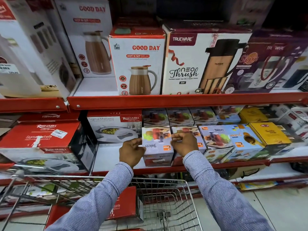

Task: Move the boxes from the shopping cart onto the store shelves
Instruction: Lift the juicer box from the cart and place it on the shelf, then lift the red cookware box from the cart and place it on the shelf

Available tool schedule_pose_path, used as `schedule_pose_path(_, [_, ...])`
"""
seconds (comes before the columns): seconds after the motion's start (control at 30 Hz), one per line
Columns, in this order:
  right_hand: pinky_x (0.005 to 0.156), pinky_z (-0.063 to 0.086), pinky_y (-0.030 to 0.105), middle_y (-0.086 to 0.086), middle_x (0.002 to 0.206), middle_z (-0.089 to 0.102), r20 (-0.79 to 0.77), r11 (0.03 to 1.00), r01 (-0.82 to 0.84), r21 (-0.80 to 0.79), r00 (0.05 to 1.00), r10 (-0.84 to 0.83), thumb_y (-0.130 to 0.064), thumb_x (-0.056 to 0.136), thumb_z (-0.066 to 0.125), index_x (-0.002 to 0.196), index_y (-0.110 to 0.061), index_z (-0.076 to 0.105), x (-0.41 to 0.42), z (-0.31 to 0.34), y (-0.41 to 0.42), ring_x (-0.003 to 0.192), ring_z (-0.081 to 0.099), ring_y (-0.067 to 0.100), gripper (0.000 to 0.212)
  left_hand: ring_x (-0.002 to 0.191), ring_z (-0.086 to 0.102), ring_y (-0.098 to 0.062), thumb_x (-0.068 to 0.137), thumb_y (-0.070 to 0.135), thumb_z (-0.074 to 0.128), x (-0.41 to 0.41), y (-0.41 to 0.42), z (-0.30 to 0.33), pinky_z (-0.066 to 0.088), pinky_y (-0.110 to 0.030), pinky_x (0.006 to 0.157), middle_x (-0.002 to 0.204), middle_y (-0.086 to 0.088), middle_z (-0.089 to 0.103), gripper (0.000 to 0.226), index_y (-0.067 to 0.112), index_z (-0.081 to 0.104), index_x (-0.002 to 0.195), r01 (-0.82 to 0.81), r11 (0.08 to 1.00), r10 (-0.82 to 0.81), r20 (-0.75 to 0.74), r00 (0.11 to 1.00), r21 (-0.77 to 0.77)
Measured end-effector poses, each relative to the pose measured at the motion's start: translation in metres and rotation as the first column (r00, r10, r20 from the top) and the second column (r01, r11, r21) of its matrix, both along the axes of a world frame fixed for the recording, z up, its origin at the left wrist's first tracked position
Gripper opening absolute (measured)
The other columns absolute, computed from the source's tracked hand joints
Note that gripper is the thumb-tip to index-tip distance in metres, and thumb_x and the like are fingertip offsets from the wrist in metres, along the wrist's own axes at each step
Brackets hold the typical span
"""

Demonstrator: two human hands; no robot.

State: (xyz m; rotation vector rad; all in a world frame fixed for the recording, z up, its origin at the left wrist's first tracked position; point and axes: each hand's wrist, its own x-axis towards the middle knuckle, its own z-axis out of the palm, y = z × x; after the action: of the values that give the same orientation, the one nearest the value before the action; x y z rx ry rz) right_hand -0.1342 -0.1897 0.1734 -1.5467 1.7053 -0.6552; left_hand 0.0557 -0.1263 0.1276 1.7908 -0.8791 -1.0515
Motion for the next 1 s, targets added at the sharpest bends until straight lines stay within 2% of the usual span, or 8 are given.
schedule_pose_path(0.1, [0.08,0.048,0.02,0.008,0.098,0.075,-0.043,1.0,0.022,-0.005,0.999,-0.022,-0.006,0.077,0.067,0.092,-0.008,0.074,0.0,-0.007,-0.007,0.08,0.064,0.014,0.017,0.087,0.075,-0.02,0.062,0.024,0.075,0.0,-0.006,-0.007,0.059,-0.048,0.087,0.101,0.001,0.078,0.045,0.021,0.073,0.107,0.009,1.0,-0.009,-0.018,1.0,0.008])
schedule_pose_path(0.23, [0.087,0.047,0.022,0.009,0.1,0.074,-0.071,0.999,-0.035,-0.01,0.997,0.034,-0.011,0.078,0.071,0.101,-0.005,0.072,-0.001,-0.007,-0.01,0.093,0.068,0.021,0.024,0.086,0.075,-0.019,0.071,0.02,0.074,-0.002,-0.014,-0.009,0.059,-0.046,0.088,0.105,0.001,0.077,0.036,0.024,0.073,0.106,0.027,1.0,-0.027,0.016,1.0,0.01])
schedule_pose_path(0.4, [0.087,0.055,0.036,0.017,0.097,0.074,-0.251,0.986,-0.142,-0.084,0.961,0.117,-0.02,0.079,0.069,0.097,0.002,0.071,0.002,-0.005,-0.006,0.088,0.069,0.027,0.029,0.097,0.071,-0.022,0.079,0.019,0.071,-0.006,-0.013,0.0,0.058,-0.048,0.089,0.107,-0.001,0.076,0.028,0.022,0.074,0.107,0.063,0.998,-0.062,0.099,0.993,-0.003])
schedule_pose_path(0.57, [0.086,0.056,0.034,0.007,0.118,0.067,-0.383,0.966,-0.211,-0.148,0.913,0.141,-0.03,0.082,0.065,0.119,-0.013,0.064,0.001,-0.008,0.012,0.094,0.068,0.025,0.04,0.098,0.071,-0.025,0.084,0.019,0.069,-0.002,-0.004,0.01,0.056,-0.044,0.092,0.109,0.0,0.075,0.026,0.02,0.073,0.109,0.141,0.99,-0.14,0.144,0.98,0.004])
schedule_pose_path(0.67, [0.081,0.055,0.031,0.003,0.115,0.062,-0.337,0.927,-0.241,-0.288,0.931,0.138,-0.027,0.083,0.061,0.116,-0.02,0.063,-0.003,-0.016,0.044,0.082,0.064,0.02,0.034,0.09,0.07,-0.012,0.083,0.024,0.071,0.007,0.015,0.012,0.053,-0.033,0.095,0.104,0.006,0.074,0.028,0.02,0.071,0.11,0.168,0.986,-0.164,0.182,0.969,-0.007])
schedule_pose_path(0.77, [0.078,0.052,0.028,0.002,0.105,0.062,-0.259,0.893,-0.281,-0.352,0.946,0.196,-0.019,0.083,0.06,0.108,-0.017,0.066,0.001,-0.037,0.085,0.079,0.061,0.016,0.025,0.085,0.067,-0.008,0.081,0.024,0.073,0.024,0.061,-0.005,0.052,-0.025,0.086,0.096,0.007,0.071,0.028,0.017,0.072,0.108,0.158,0.987,-0.152,0.252,0.956,-0.007])
schedule_pose_path(0.9, [0.063,0.047,0.02,-0.002,0.09,0.07,-0.171,0.938,-0.293,-0.184,0.95,0.263,-0.025,0.085,0.054,0.099,-0.021,0.067,0.019,-0.089,0.129,0.066,0.062,0.01,0.02,0.087,0.071,-0.023,0.08,0.016,0.072,0.057,0.126,-0.06,0.057,-0.037,0.084,0.093,-0.007,0.076,0.017,0.014,0.074,0.097,0.093,0.983,-0.136,0.291,0.947,0.158])
schedule_pose_path(1.0, [0.061,0.043,0.012,0.004,0.092,0.075,-0.143,0.945,-0.317,0.077,0.935,0.325,-0.039,0.082,0.046,0.103,-0.017,0.069,0.042,-0.129,0.155,0.076,0.068,0.014,0.038,0.096,0.069,-0.026,0.075,0.023,0.076,0.082,0.157,-0.098,0.052,-0.033,0.086,0.102,-0.011,0.074,0.029,0.008,0.071,0.1,-0.066,0.954,-0.024,0.296,0.955,0.292])
